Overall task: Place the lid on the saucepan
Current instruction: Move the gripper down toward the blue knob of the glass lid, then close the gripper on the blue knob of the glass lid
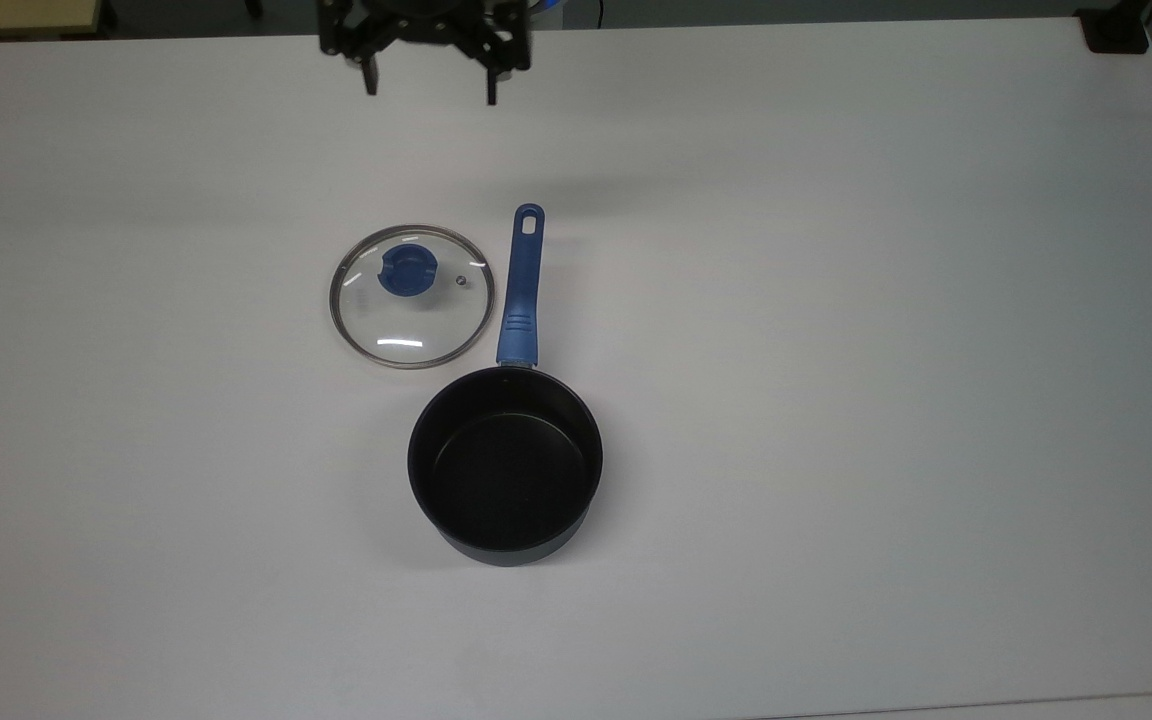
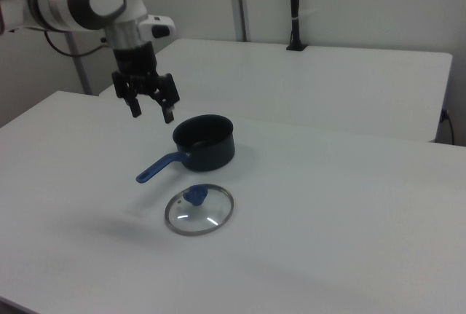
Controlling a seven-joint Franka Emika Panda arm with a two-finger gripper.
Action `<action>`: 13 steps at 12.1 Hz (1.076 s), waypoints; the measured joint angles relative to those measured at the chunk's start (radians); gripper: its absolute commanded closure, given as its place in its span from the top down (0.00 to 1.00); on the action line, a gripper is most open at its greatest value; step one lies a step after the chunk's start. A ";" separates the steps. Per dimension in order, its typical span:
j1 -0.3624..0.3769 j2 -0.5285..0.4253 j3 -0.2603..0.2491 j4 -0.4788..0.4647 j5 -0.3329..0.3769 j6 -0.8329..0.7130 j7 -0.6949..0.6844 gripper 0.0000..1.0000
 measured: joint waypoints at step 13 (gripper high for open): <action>-0.105 0.247 0.008 -0.239 -0.001 0.431 -0.099 1.00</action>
